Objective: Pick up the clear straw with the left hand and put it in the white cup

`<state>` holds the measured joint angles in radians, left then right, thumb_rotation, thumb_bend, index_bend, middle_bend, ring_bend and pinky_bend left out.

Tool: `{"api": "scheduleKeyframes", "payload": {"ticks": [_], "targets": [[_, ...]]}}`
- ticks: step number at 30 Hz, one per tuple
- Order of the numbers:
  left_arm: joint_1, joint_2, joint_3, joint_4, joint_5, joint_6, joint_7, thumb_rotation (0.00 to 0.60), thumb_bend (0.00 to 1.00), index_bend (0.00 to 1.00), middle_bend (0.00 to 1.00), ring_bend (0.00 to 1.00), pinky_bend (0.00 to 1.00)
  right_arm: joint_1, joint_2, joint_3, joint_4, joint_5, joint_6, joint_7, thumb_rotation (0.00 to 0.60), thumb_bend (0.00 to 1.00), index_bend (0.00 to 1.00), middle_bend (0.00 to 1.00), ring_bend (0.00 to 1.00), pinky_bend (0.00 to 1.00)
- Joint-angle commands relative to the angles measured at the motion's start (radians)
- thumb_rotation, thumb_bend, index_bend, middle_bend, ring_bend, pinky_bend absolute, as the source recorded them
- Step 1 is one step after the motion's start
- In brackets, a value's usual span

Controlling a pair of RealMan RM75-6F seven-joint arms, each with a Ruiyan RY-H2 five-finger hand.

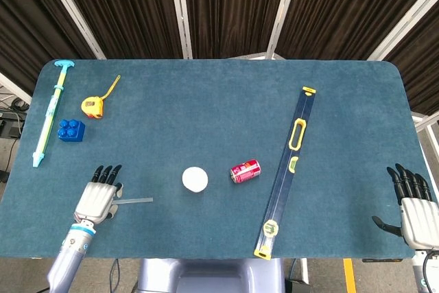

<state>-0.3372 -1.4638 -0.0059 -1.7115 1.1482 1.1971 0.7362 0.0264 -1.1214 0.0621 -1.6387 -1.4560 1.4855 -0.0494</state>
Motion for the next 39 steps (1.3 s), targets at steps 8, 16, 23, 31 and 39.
{"api": "scheduleKeyframes", "payload": {"ticks": [8,16,23,31,39], "targets": [[-0.008,-0.018,0.007,0.031,-0.017,-0.002,-0.001,0.600,0.40,0.48,0.00,0.00,0.00,0.000,0.000,0.000,-0.001,0.000,0.000,-0.001,0.600,0.08,0.00,0.00,0.00,0.00],[-0.015,-0.038,0.016,0.056,-0.016,-0.004,0.001,0.600,0.40,0.48,0.00,0.00,0.00,0.000,0.001,0.000,-0.001,0.001,-0.001,0.000,0.600,0.08,0.00,0.00,0.00,0.00],[-0.017,-0.055,0.019,0.073,-0.015,0.003,0.005,0.600,0.40,0.48,0.00,0.00,0.00,0.000,0.001,0.000,0.000,0.000,-0.001,0.002,0.600,0.08,0.00,0.00,0.00,0.00],[-0.021,-0.073,0.025,0.099,-0.015,0.001,0.009,0.600,0.40,0.48,0.00,0.00,0.00,0.000,0.000,0.000,-0.001,0.001,-0.001,0.000,0.600,0.08,0.00,0.00,0.00,0.00],[-0.022,-0.080,0.031,0.112,-0.012,0.001,0.006,0.600,0.40,0.47,0.00,0.00,0.00,0.000,0.001,0.000,0.000,0.000,-0.001,0.002,0.600,0.08,0.00,0.00,0.00,0.00]]}}
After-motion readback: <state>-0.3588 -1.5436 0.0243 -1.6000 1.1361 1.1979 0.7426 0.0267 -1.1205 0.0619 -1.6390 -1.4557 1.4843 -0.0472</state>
